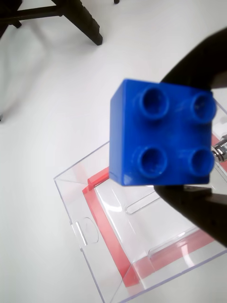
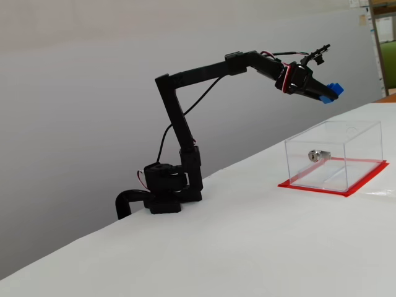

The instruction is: Pick the blue lego brick and place it into the transparent box

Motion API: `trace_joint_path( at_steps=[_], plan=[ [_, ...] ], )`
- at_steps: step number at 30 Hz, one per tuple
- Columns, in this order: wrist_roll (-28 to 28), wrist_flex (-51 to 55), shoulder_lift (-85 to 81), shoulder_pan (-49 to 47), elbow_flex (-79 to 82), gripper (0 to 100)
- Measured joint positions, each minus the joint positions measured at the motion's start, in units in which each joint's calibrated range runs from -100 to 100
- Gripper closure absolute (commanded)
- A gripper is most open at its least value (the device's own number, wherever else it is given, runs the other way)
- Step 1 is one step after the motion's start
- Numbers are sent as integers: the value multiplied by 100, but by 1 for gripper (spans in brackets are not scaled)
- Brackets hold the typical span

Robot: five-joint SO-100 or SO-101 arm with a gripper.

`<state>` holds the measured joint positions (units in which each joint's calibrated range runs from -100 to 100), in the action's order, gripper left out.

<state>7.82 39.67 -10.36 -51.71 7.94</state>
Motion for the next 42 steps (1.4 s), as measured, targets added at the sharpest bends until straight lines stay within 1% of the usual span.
trace_joint_path(
  at_steps=[15, 21, 23, 27, 29, 42],
  plan=[
    [0, 0, 25, 0, 0, 87],
    [-259, 0, 25, 0, 0, 87],
    [-288, 0, 25, 0, 0, 82],
    [-288, 0, 25, 0, 0, 66],
    [-288, 0, 25, 0, 0, 61],
    [-283, 0, 25, 0, 0, 61]
  ],
)
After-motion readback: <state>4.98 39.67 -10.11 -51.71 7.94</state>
